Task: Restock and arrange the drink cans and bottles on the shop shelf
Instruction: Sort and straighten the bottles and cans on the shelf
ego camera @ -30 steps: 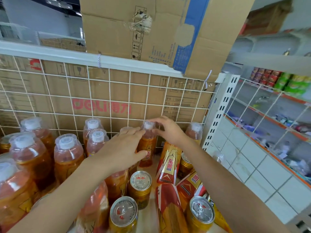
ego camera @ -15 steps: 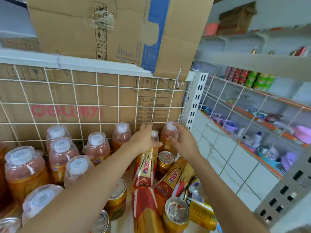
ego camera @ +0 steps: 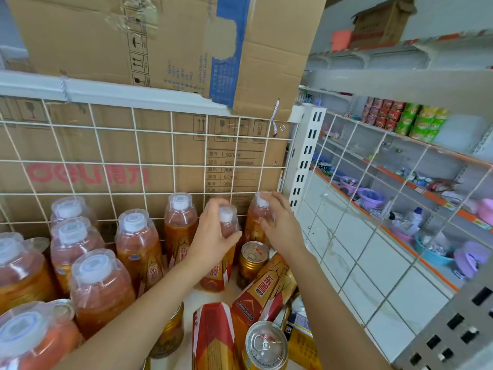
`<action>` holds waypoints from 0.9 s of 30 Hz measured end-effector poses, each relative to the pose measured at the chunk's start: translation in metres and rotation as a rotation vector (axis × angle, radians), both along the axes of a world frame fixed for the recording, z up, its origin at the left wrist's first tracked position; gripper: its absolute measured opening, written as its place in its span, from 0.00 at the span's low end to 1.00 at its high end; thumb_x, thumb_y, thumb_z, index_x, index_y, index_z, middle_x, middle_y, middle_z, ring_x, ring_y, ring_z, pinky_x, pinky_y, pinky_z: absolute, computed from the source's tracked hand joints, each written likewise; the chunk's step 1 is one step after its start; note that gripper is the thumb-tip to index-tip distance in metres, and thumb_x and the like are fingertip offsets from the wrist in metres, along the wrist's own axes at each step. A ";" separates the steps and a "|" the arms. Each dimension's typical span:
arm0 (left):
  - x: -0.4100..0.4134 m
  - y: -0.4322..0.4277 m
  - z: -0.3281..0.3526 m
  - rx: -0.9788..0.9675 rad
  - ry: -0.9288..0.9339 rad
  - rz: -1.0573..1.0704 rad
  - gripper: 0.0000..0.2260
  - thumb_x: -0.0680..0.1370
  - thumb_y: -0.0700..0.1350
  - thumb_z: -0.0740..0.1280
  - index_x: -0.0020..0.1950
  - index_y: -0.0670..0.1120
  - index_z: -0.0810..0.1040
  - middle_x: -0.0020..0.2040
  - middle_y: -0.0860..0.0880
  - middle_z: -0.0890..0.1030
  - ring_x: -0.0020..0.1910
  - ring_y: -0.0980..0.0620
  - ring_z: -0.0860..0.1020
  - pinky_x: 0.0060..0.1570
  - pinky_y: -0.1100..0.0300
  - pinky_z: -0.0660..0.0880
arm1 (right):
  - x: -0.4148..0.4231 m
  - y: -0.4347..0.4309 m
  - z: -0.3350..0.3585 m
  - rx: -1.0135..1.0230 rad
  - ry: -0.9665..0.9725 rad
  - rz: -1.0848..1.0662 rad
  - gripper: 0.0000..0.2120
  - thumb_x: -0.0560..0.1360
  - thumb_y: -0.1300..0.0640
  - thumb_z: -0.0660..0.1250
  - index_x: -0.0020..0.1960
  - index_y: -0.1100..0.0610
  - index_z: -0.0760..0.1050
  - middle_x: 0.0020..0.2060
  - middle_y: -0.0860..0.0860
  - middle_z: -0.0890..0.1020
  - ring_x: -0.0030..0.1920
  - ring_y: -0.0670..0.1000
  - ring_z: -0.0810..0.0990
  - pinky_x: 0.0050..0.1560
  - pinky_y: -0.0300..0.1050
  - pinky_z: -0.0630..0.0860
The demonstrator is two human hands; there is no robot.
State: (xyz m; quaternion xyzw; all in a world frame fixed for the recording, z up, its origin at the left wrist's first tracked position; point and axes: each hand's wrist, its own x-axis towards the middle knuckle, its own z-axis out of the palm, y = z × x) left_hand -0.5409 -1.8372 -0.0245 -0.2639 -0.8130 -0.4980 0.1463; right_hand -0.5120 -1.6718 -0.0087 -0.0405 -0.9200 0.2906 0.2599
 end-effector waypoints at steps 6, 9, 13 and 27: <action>0.009 -0.015 -0.010 -0.024 -0.012 0.032 0.29 0.73 0.45 0.71 0.68 0.48 0.60 0.65 0.50 0.67 0.67 0.52 0.66 0.64 0.57 0.66 | 0.001 0.001 0.002 -0.001 -0.027 0.016 0.26 0.75 0.59 0.65 0.71 0.49 0.64 0.73 0.47 0.61 0.67 0.50 0.68 0.55 0.41 0.68; 0.012 -0.016 -0.004 -0.136 -0.022 0.067 0.29 0.74 0.47 0.70 0.70 0.49 0.58 0.69 0.49 0.65 0.69 0.51 0.64 0.60 0.58 0.65 | 0.006 0.002 0.007 0.000 -0.042 -0.013 0.24 0.76 0.56 0.64 0.71 0.50 0.64 0.72 0.49 0.63 0.66 0.52 0.70 0.58 0.47 0.70; 0.020 -0.021 0.006 -0.261 -0.013 0.107 0.31 0.75 0.47 0.69 0.73 0.51 0.57 0.71 0.48 0.60 0.71 0.49 0.62 0.62 0.56 0.66 | 0.025 0.010 0.002 -0.079 -0.038 -0.183 0.21 0.77 0.51 0.63 0.69 0.53 0.67 0.64 0.56 0.71 0.61 0.56 0.74 0.57 0.52 0.71; 0.111 -0.076 -0.012 -0.446 -0.085 -0.431 0.27 0.69 0.74 0.53 0.62 0.64 0.69 0.66 0.64 0.66 0.67 0.64 0.64 0.66 0.57 0.67 | 0.071 0.005 -0.034 -0.577 -0.193 -0.343 0.41 0.68 0.46 0.72 0.73 0.54 0.56 0.64 0.55 0.73 0.59 0.58 0.76 0.57 0.56 0.75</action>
